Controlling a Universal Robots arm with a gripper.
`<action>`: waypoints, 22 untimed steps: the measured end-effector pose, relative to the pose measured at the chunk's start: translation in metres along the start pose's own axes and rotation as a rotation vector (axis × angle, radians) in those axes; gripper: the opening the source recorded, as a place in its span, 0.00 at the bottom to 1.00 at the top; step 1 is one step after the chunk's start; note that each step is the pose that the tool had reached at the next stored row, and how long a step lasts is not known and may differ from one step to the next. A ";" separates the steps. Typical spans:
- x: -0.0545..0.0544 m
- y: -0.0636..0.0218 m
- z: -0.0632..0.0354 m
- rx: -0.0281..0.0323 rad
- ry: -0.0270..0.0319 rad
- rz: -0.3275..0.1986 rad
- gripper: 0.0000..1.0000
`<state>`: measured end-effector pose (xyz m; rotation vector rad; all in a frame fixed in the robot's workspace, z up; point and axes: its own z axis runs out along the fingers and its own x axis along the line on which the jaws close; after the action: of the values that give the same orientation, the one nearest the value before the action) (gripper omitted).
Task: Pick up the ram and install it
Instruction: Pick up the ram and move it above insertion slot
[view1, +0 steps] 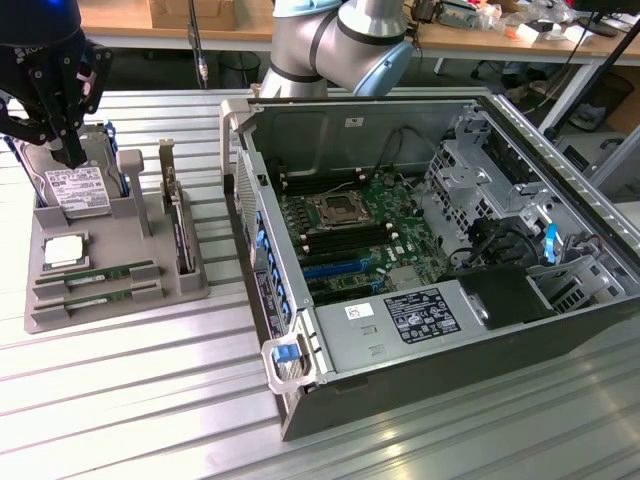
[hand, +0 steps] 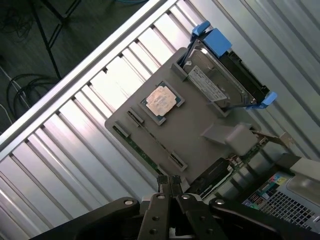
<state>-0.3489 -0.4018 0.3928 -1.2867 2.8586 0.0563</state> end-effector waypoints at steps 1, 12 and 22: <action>0.000 0.0000 0.0000 -0.0001 0.0002 -0.005 0.10; 0.000 0.0000 0.0000 -0.0010 0.0019 -0.057 0.10; 0.000 0.0000 0.0000 -0.0021 0.0040 -0.118 0.10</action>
<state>-0.3490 -0.4018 0.3928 -1.4542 2.7798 0.0561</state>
